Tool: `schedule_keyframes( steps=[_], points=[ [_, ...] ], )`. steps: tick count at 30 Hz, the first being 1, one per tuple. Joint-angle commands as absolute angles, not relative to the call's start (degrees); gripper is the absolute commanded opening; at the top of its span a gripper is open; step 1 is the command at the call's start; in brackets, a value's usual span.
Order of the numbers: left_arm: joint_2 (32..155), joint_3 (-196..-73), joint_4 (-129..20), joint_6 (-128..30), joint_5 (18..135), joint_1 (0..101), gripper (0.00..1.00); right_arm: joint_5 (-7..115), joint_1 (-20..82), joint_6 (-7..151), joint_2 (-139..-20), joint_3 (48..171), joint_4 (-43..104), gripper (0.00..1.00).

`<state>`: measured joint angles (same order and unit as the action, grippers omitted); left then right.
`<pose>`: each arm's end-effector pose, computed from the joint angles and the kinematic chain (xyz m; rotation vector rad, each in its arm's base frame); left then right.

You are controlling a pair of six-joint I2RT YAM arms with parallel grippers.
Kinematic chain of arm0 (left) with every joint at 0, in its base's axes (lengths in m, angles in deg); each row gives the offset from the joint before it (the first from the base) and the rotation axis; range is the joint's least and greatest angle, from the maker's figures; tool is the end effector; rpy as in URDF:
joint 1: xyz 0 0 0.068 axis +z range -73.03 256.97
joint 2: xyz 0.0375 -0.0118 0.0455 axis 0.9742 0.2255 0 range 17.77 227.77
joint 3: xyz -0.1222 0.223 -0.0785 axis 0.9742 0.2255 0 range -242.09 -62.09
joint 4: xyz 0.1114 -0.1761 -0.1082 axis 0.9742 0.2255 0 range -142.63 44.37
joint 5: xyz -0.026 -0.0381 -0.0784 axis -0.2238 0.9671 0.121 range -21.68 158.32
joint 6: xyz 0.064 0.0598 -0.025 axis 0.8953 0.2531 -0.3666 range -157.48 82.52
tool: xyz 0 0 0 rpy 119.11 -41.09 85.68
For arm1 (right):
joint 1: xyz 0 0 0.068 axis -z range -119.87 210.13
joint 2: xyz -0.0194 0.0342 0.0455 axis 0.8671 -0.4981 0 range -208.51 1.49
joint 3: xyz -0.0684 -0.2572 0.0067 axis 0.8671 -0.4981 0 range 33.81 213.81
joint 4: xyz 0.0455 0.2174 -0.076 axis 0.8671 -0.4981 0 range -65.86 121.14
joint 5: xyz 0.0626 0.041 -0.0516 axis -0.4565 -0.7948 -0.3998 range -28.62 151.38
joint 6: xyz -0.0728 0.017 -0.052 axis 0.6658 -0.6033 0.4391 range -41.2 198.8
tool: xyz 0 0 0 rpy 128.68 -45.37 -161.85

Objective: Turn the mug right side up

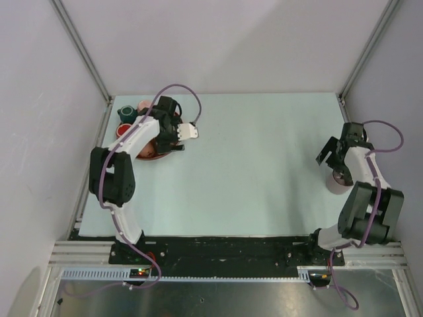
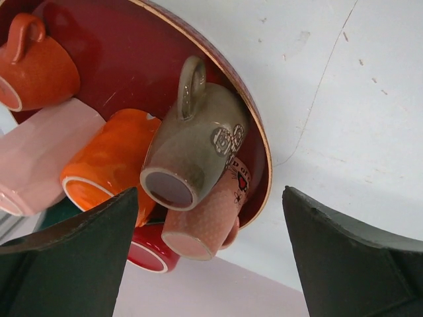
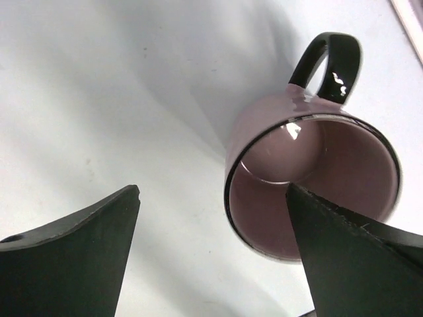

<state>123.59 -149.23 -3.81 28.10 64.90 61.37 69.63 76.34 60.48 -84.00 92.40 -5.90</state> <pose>0.3612 -0.0957 0.2048 1.8052 2.1327 0.3105 0.2731 -0.0916 0.1866 0.8379 2.5448 -0.1818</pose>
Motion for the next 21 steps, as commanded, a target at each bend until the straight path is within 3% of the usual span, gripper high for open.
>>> schedule_keyframes(
  steps=[1,13,19,21],
  points=[
    [126.0,-151.1,-4.1,35.9,62.7,61.3,0.93,68.5,75.7,62.2,-76.4,92.7,-7.6,0.99],
    [136.9,-165.5,-4.0,29.6,70.3,59.5,0.79,60.6,73.0,64.3,-70.0,92.8,-7.6,1.00],
    [138.4,-163.8,-3.9,32.1,69.0,59.4,0.81,59.7,72.4,64.7,-70.0,92.9,-8.0,0.99],
    [139.5,-163.8,-4.0,32.6,66.3,59.4,0.77,59.1,72.3,64.5,-70.2,92.9,-7.9,0.99]
  ],
)
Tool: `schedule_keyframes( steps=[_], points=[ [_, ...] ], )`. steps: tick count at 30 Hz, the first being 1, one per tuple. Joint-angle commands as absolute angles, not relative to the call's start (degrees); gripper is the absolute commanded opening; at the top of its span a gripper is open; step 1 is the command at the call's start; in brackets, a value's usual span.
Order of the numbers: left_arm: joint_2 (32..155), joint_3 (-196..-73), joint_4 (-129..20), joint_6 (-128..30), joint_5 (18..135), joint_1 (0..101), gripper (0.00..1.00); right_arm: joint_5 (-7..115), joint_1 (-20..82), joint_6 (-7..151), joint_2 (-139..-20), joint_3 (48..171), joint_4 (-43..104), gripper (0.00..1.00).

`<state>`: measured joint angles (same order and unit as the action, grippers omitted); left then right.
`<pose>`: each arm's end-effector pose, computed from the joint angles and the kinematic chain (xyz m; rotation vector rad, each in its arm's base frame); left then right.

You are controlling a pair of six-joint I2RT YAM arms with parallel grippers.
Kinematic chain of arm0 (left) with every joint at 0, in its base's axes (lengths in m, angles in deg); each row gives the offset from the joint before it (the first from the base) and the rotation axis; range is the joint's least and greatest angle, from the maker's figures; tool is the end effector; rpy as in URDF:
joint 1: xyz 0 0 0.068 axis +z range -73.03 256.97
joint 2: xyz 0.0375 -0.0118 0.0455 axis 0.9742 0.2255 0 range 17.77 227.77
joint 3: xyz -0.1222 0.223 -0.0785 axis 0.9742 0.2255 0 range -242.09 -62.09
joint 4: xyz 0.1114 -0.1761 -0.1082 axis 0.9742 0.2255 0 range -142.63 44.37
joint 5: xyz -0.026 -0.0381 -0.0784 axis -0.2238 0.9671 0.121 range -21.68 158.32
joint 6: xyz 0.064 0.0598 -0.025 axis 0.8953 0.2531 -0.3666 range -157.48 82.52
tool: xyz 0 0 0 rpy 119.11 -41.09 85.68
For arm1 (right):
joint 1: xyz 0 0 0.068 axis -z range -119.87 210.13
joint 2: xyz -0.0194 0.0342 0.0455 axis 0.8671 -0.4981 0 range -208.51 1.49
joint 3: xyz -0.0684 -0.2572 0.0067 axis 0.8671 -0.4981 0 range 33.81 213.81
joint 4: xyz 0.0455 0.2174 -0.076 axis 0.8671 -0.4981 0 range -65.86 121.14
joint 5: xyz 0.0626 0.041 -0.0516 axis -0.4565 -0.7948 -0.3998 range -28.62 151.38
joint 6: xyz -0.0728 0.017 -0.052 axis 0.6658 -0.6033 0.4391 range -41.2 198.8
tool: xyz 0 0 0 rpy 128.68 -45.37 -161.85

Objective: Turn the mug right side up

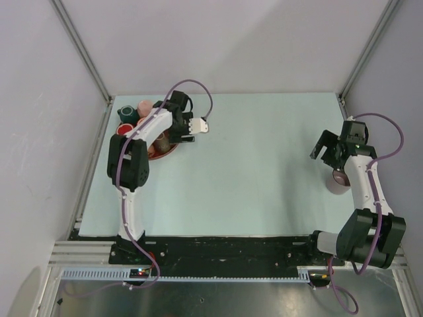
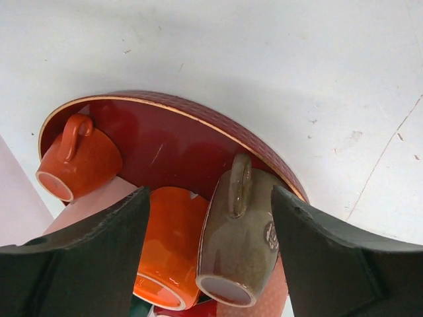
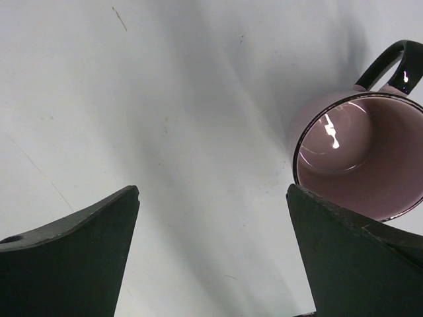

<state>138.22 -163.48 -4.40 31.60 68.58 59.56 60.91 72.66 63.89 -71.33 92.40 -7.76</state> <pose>0.4144 -0.1303 0.1777 1.9008 2.0193 0.2371 0.2557 -0.0561 0.2398 0.5893 2.4277 0.0275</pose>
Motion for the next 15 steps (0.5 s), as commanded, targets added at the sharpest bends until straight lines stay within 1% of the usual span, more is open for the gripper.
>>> schedule_keyframes(
  steps=[1,5,10,12,14,15],
  points=[
    [140.3,-164.1,-4.0,32.7,65.1,59.5,0.73,58.8,72.2,64.6,-70.2,92.9,-7.8,0.99],
    [142.3,-165.6,-4.0,33.1,62.0,59.7,0.66,57.9,71.8,64.6,-70.5,92.9,-7.4,0.99],
    [143.8,-165.5,-3.8,34.3,59.1,59.9,0.64,57.9,71.6,64.8,-70.5,92.9,-7.4,0.99],
    [144.5,-165.4,-3.8,34.3,57.8,60.1,0.58,58.1,71.6,65.1,-70.5,92.9,-7.6,1.00],
    [145.0,-165.8,-3.7,33.7,57.2,60.1,0.51,57.9,71.5,65.2,-70.5,92.9,-7.6,1.00],
    [145.2,-166.0,-3.7,33.4,57.2,60.0,0.45,57.7,71.5,65.2,-70.5,92.9,-7.5,1.00]
  ],
)
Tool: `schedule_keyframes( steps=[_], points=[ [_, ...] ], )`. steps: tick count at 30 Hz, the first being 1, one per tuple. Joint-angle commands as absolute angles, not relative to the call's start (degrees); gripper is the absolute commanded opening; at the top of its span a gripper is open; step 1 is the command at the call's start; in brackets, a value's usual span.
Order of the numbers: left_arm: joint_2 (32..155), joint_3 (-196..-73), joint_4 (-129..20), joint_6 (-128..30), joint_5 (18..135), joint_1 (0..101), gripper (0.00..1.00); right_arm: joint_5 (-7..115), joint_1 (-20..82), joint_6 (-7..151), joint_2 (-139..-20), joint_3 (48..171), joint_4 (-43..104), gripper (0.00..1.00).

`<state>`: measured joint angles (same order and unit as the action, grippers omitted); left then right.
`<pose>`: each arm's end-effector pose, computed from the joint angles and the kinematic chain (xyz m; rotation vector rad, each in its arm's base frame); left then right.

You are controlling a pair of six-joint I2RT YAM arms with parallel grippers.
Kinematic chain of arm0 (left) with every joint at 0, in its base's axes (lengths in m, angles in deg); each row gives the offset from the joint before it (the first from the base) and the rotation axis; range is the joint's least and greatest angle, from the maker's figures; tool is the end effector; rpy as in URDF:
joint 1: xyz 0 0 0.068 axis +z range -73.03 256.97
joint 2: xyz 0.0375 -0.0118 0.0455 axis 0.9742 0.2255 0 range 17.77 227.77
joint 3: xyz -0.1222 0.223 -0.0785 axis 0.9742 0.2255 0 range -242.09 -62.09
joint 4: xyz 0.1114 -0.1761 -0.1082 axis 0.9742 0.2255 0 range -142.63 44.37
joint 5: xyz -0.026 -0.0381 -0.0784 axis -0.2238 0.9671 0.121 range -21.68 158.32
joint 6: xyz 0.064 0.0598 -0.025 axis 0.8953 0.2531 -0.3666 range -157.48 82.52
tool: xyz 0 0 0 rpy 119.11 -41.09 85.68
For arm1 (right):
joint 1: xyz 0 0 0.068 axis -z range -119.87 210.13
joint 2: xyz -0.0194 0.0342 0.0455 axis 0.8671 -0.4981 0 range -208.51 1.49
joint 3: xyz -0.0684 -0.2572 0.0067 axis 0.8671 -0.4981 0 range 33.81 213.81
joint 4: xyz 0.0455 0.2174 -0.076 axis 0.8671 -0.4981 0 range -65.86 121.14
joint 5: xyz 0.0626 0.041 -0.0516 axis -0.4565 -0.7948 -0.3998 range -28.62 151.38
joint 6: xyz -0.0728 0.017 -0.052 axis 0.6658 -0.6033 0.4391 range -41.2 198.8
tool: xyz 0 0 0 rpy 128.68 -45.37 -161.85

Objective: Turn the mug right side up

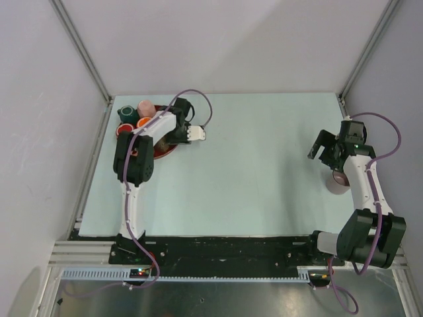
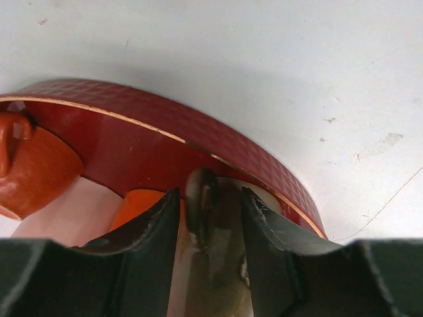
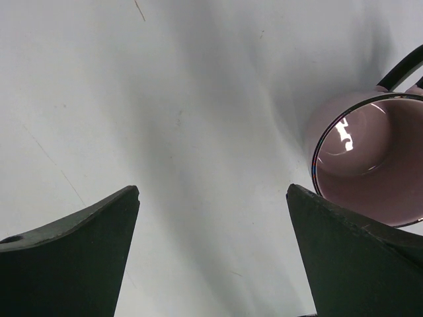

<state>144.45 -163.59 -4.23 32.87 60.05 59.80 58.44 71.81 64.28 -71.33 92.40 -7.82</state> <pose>0.4225 -0.1182 0.1335 2.0016 2.1345 0.3782 0.2570 -0.0488 0.2398 0.5458 2.4390 0.0847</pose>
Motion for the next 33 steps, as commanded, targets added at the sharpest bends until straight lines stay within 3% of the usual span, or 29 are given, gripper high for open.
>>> schedule_keyframes(
  steps=[1,4,6,13,21,28,33],
  points=[
    [145.1,-166.2,-3.7,33.2,57.4,60.0,0.37,57.6,71.5,65.2,-70.4,92.9,-7.4,1.00],
    [144.2,-166.2,-3.7,32.4,58.3,60.1,0.09,57.0,71.3,65.1,-70.2,92.9,-7.1,0.99],
    [143.1,-166.6,-3.7,31.7,59.1,60.1,0.03,56.7,71.2,65.0,-70.1,92.9,-7.1,0.99],
    [138.8,-172.7,-3.7,23.8,62.3,60.1,0.00,54.8,67.9,65.7,-69.4,94.7,-7.9,0.99],
    [131.5,-179.3,-3.7,6.9,69.8,60.1,0.00,46.4,53.6,68.9,-67.4,97.7,-2.2,0.99],
    [123.0,-181.7,-3.7,-11.5,87.7,60.0,0.00,30.4,38.6,64.4,-69.9,98.3,19.3,0.99],
    [120.1,-184.1,-3.7,-20.9,102.9,59.8,0.00,21.6,34.0,53.0,-76.6,99.2,42.8,0.99]
  ],
)
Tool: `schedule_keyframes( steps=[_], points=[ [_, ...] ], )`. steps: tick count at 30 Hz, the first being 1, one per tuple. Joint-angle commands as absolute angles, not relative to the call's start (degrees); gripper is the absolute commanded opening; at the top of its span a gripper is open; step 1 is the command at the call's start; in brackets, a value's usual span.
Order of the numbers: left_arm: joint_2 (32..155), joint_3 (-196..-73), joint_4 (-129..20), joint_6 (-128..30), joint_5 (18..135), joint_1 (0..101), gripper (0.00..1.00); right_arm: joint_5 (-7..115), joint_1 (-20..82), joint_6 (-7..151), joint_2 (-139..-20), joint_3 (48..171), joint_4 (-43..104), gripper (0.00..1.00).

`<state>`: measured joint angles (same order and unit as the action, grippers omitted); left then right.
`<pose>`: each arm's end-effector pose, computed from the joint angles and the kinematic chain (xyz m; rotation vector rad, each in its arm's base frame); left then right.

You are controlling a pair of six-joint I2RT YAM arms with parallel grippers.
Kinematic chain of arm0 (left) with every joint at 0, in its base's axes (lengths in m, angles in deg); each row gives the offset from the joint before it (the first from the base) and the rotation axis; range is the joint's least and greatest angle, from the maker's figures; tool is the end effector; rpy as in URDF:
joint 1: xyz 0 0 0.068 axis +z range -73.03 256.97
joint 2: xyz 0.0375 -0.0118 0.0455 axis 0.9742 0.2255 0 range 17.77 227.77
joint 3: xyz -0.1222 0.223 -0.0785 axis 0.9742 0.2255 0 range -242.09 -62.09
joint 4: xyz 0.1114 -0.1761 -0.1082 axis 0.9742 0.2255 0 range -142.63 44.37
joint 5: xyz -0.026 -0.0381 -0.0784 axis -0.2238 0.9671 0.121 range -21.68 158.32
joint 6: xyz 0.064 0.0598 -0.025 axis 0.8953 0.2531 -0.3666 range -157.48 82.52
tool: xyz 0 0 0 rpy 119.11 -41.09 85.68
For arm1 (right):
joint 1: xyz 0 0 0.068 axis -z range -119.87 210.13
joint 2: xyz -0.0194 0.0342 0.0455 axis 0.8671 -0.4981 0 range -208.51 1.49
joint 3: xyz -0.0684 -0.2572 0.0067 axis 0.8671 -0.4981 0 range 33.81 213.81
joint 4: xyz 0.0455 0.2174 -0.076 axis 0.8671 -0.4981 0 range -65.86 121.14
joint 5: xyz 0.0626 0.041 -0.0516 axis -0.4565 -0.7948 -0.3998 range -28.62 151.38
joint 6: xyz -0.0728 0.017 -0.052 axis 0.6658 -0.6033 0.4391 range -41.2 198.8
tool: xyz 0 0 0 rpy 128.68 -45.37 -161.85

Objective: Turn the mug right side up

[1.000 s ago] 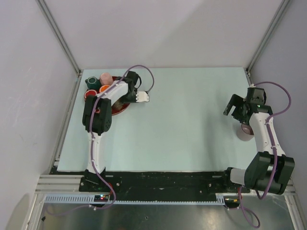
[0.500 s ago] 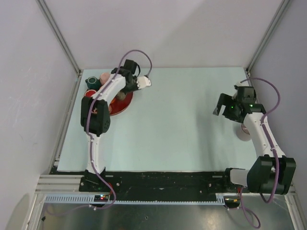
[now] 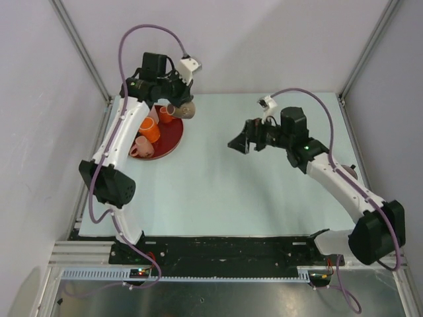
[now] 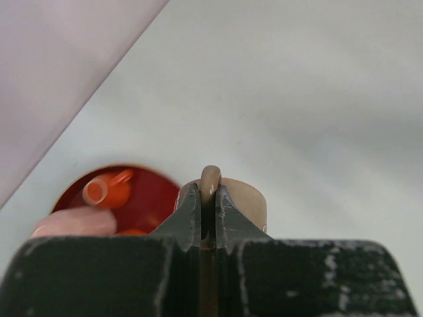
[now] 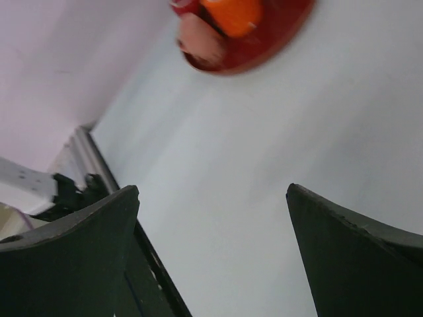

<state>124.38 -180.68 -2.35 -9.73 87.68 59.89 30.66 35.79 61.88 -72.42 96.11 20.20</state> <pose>0.3850 -0.1465 0.3699 1.0074 1.9657 -0.2746 0.2614 0.1640 0.3206 -0.4971 1.9790 0.9879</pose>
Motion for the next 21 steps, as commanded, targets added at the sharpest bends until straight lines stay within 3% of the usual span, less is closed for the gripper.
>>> schedule_keyframes(
  steps=[1,8,18,19,21],
  points=[
    [119.8,-184.5,-3.7,-22.6,104.8,59.7,0.00,21.3,33.5,51.7,-77.8,99.9,45.3,1.00],
    [119.0,-185.8,-3.7,-28.2,113.7,58.1,0.00,20.1,31.9,43.9,-85.2,105.0,58.1,0.99],
    [119.7,-186.5,-3.8,-29.9,118.2,56.1,0.00,17.4,31.2,37.6,-92.3,109.3,62.2,0.97],
    [119.9,-186.5,-3.8,-30.1,118.6,56.1,0.00,17.0,31.2,36.6,-92.8,109.5,63.0,0.93],
    [120.0,-186.4,-3.9,-30.2,119.2,56.1,0.00,15.7,31.1,34.5,-93.8,110.8,64.2,0.71]
  ],
)
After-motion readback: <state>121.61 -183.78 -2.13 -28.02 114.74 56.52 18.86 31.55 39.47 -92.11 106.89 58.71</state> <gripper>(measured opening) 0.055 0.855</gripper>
